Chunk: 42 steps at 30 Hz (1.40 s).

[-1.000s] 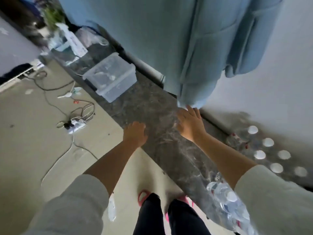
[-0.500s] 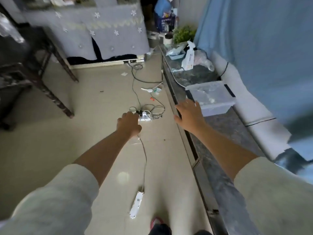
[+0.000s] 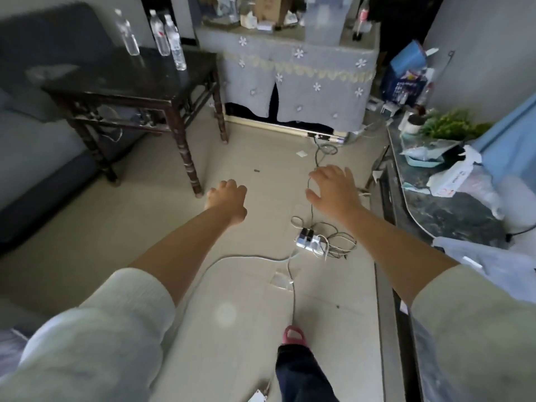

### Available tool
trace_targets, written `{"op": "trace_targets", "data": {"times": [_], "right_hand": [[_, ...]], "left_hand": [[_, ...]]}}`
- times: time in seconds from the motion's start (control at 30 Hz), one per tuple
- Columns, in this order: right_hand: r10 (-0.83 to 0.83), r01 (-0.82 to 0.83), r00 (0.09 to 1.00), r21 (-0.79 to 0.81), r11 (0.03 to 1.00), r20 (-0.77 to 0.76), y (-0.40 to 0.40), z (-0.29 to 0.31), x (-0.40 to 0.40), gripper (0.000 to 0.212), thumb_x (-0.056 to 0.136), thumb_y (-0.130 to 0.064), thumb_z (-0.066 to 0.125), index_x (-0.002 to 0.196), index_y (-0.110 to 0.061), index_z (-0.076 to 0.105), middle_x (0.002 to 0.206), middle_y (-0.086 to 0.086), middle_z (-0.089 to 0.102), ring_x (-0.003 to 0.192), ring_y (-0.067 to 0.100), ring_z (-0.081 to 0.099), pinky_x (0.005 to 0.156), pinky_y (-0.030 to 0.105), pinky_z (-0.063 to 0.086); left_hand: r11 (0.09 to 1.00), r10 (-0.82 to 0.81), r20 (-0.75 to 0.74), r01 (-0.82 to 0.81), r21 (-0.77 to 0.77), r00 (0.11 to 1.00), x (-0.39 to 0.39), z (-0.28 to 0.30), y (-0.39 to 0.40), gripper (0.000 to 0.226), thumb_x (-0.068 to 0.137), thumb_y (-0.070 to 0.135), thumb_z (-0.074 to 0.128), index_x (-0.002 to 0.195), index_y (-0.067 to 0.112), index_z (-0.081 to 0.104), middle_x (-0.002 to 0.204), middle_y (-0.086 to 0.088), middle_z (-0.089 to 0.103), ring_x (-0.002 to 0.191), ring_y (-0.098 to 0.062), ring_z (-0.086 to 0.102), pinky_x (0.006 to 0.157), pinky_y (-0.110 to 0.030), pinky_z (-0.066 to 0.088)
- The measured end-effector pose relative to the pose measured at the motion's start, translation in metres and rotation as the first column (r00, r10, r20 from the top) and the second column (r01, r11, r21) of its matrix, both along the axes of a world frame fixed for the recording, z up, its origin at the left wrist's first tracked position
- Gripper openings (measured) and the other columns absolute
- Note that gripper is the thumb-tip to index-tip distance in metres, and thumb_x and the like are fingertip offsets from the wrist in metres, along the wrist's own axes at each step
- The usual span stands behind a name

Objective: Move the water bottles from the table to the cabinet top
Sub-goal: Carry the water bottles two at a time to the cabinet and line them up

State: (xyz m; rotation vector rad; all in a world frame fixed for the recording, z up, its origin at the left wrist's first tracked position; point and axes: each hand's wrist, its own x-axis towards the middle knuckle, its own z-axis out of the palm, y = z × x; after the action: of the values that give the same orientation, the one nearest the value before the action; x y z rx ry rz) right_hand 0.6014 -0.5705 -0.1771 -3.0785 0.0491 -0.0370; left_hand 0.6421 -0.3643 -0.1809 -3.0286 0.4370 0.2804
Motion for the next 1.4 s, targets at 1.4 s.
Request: {"op": "trace_targets", "data": {"times": [1.4], "right_hand": [[0.475, -0.475, 0.879, 0.009, 0.88, 0.035, 0.323, 0.033, 0.777, 0.044, 0.093, -0.028, 0.047, 0.134, -0.014, 0.047, 0.136, 0.01, 0.053, 0.131, 0.028, 0.041, 0.113, 0.048, 0.024]], "left_hand": [[0.861, 0.507, 0.084, -0.499, -0.1, 0.858, 0.653, 0.045, 0.331, 0.042, 0.092, 0.026, 0.05, 0.131, 0.013, 0.046, 0.136, -0.013, 0.044, 0.129, -0.032, 0.039, 0.104, -0.045, 0.04]]}}
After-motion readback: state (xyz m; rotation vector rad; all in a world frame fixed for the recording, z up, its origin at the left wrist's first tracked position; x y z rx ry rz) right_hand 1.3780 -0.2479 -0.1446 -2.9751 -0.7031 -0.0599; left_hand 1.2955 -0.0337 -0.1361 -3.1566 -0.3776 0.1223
